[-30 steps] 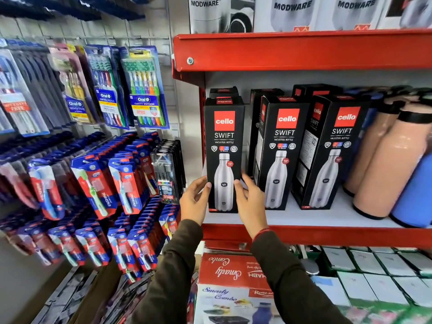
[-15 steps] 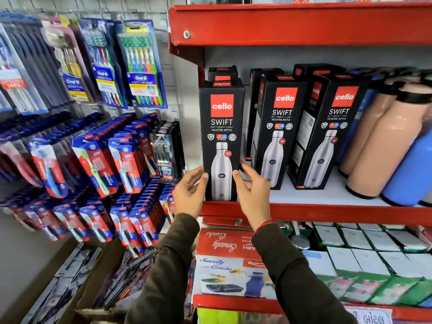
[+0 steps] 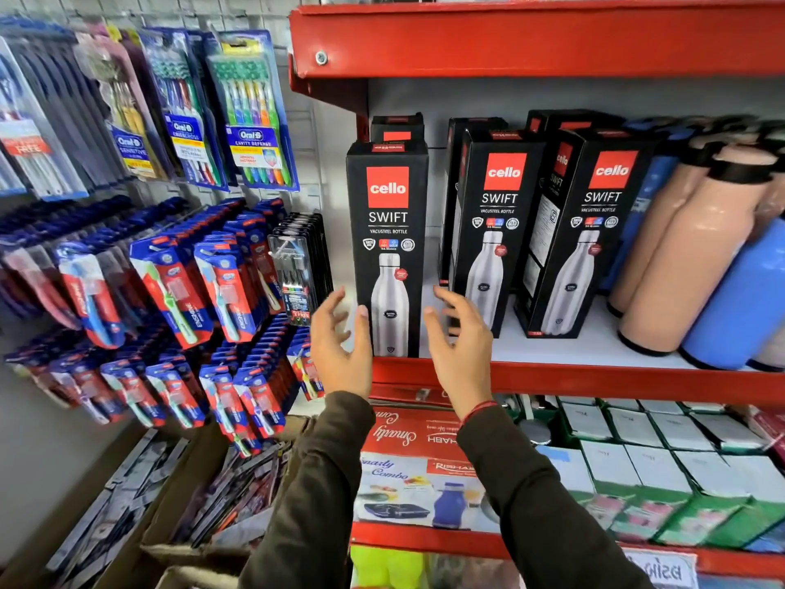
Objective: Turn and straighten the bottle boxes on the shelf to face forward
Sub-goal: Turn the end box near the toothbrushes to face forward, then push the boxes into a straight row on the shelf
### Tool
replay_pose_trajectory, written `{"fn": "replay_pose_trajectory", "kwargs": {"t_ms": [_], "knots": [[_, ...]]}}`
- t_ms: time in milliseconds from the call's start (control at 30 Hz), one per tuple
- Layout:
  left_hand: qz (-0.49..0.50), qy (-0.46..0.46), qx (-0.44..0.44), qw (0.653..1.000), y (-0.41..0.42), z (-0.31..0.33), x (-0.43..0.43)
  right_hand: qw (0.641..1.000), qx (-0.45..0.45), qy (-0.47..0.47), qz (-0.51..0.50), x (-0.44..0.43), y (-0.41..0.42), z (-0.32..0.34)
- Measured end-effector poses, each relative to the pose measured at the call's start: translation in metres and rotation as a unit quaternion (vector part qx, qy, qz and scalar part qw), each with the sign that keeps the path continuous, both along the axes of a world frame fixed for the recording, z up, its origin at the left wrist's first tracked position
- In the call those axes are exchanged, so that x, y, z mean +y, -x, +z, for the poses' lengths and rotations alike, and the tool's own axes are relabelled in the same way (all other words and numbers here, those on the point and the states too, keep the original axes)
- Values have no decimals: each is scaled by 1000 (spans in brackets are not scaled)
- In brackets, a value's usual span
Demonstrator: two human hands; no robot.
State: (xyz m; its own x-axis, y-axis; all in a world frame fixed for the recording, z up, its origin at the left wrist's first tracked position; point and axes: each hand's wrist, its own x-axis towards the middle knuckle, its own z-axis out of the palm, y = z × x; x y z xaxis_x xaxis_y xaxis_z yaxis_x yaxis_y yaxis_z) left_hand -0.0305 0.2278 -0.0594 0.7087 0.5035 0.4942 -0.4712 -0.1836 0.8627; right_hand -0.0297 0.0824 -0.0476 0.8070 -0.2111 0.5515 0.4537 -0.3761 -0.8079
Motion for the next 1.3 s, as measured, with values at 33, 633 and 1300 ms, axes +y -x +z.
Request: {"fn": "replay_pose_trajectory", "kwargs": {"t_ms": [33,633,1300], "knots": [[32,-5,-30,999,2,2,-6,1000,-20,9,-17,-6,1,-1],[-132,-4,179,975,-53,32,-143,987,160,-16,14,-101,-55,12],[-78,-5,159,984,-29,15,-130,994,105,-21,9,-108,-32,-6]]}}
